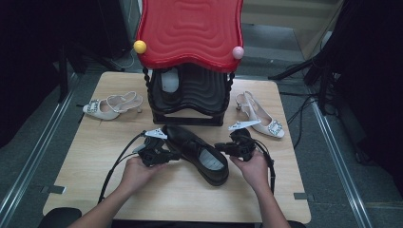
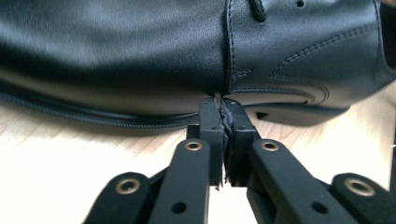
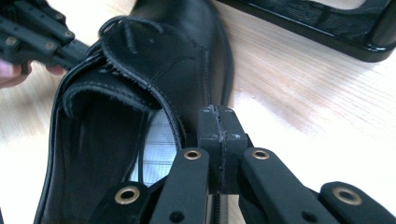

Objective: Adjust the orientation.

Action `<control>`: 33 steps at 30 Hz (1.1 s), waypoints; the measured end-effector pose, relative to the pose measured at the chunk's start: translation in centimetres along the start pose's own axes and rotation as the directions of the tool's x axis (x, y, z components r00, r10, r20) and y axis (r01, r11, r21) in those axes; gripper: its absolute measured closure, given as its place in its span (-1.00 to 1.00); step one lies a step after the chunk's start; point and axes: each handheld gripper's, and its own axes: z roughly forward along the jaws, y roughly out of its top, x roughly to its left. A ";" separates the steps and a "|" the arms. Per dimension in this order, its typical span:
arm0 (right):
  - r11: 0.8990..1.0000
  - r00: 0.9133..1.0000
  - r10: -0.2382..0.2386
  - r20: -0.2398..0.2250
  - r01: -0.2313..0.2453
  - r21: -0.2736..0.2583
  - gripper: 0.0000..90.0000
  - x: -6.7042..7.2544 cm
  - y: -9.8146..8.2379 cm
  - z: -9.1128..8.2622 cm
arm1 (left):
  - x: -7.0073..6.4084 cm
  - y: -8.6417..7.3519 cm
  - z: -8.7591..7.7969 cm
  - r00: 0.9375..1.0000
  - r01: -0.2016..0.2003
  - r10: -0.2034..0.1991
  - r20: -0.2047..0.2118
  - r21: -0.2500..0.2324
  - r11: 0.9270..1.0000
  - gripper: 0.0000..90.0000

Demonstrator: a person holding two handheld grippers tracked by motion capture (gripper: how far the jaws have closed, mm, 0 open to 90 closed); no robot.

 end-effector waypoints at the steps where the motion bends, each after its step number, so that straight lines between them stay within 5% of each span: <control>1: 1.000 1.000 0.003 0.000 -0.003 0.002 1.00 0.2 -0.1 -0.1 | 0.0 0.0 0.0 1.000 0.010 -0.010 0.011 0.001 1.000 1.00; 19: 0.997 0.997 0.078 0.029 -0.078 -0.008 1.00 2.5 -2.0 -0.8 | -0.4 0.8 0.8 0.997 0.003 -0.004 0.075 0.017 1.000 1.00; 33: 0.993 0.992 0.117 0.042 -0.115 -0.033 1.00 3.4 -3.1 -1.7 | -0.8 2.0 1.9 0.997 -0.015 0.013 0.075 0.028 0.999 1.00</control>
